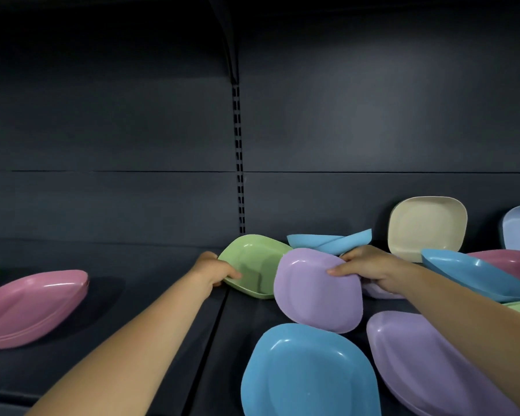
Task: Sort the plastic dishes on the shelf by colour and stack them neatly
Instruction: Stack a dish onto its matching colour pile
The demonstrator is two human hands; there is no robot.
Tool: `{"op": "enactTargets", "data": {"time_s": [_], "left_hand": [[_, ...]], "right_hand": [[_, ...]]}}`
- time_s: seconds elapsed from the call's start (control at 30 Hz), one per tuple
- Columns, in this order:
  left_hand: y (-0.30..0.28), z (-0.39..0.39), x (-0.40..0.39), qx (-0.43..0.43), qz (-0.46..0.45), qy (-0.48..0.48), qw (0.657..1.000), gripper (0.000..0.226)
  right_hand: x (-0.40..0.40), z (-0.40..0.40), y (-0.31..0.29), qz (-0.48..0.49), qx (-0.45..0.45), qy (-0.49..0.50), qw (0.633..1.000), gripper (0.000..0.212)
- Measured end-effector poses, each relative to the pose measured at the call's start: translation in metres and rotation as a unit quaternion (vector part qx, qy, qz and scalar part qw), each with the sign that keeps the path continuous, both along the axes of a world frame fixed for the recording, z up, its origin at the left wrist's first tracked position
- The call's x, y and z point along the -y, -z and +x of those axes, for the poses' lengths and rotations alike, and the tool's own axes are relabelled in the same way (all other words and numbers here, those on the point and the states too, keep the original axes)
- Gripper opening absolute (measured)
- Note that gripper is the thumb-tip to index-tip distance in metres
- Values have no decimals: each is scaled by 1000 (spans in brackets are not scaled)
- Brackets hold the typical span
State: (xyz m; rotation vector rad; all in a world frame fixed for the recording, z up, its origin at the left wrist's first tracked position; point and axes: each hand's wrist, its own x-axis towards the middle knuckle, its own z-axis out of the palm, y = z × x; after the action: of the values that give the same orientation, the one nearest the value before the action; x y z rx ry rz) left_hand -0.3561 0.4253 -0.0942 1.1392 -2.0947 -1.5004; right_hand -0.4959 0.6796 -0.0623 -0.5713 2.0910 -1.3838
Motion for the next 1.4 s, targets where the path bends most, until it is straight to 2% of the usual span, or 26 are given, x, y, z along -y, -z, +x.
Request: {"op": "enactTargets", "data": {"time_s": [0.2, 0.4, 0.6, 0.8, 0.97, 1.13, 1.27, 1.4], "left_hand": [[-13, 24, 4, -72, 97, -28, 992, 24], [-22, 53, 5, -139, 109, -62, 982, 33], [-40, 89, 10, -209, 98, -95, 968, 21], [-68, 151, 34, -273, 86, -110, 952, 20], [-84, 227, 84, -295, 75, -118, 945, 17], [-84, 318, 142, -299, 77, -150, 939, 10], [-71, 391, 194, -268, 54, -207, 939, 10], [-58, 443, 234, -265, 45, -239, 933, 18]], "right_hand": [[-9, -5, -12, -12, -57, 60, 997, 23], [-20, 3, -26, -54, -50, 130, 989, 28], [-20, 30, -47, -91, -32, 192, 977, 40], [24, 97, -76, -144, -4, 153, 978, 25], [90, 176, -91, -153, 24, 111, 982, 29], [165, 257, -87, -154, 38, 65, 985, 24], [222, 308, -77, -164, 37, 48, 985, 27], [271, 344, -64, -156, 31, 45, 986, 27]]}}
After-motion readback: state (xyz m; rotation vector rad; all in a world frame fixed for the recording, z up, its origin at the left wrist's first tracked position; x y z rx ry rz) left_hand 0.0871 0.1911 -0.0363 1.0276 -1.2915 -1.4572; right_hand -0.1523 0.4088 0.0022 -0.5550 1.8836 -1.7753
